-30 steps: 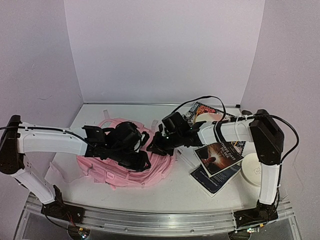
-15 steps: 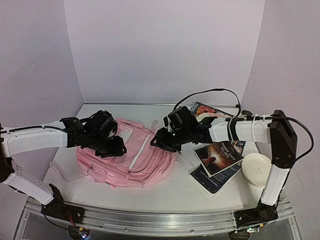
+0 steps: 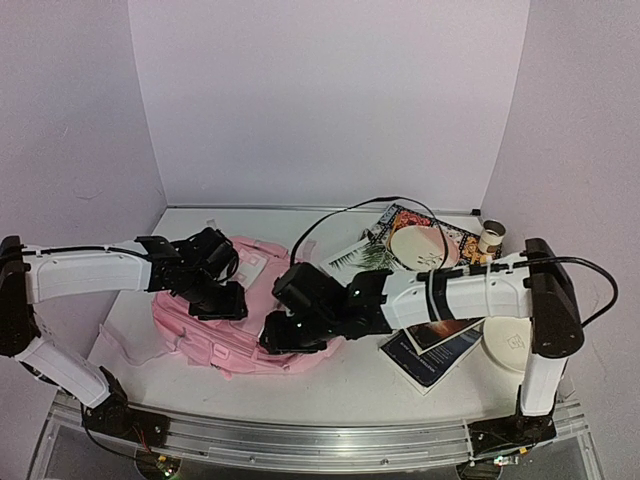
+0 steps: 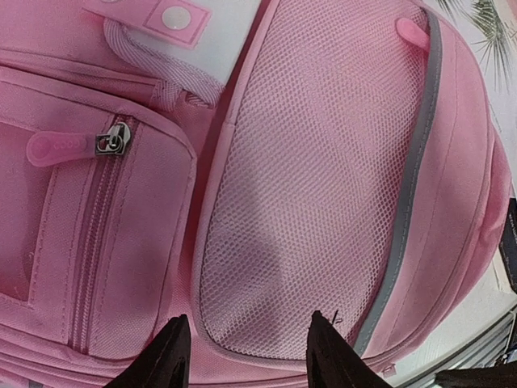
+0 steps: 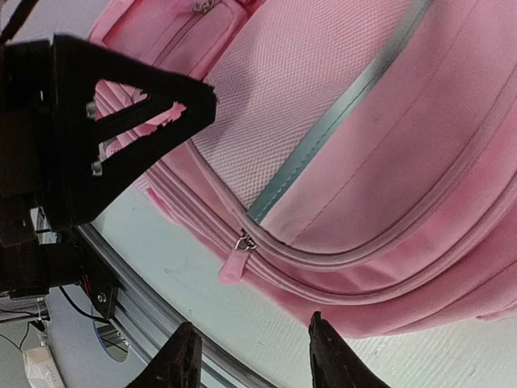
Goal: Pack the student bag
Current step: Hold the student bag at the center of the board, then grab the upper front pocket of the student bag.
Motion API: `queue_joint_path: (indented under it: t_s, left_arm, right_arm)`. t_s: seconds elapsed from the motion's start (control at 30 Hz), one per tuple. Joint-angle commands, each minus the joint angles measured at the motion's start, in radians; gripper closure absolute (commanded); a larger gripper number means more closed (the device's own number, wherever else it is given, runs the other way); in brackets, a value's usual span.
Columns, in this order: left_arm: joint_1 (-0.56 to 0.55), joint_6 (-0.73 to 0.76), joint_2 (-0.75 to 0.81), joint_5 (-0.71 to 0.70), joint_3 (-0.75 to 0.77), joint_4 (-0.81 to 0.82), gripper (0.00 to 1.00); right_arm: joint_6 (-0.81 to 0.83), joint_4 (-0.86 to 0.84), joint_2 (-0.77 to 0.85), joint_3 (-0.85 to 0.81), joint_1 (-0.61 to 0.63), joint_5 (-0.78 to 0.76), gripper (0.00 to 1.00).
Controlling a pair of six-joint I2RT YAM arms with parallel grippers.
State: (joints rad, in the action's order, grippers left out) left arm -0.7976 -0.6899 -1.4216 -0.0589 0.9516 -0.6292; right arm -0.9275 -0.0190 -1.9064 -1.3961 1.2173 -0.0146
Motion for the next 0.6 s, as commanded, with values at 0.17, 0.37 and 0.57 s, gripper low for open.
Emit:
queue_joint_path:
  t_s: [0.17,0.37,0.57]
  left_arm:
    - [0.021,0.064,0.029,0.113,-0.057,0.076,0.55]
    - [0.021,0.049,0.019,0.192,-0.100,0.141,0.59]
    - [0.021,0.029,0.036,0.247,-0.127,0.173,0.61]
  right_arm:
    - [-0.093,0.070,-0.180,-0.202,0.057,-0.091,0.55]
    - [-0.124,0.102,-0.254,-0.276,0.064,-0.103,0.57]
    - [-0.167,0.163,-0.284,-0.285,0.064,-0.133,0.60]
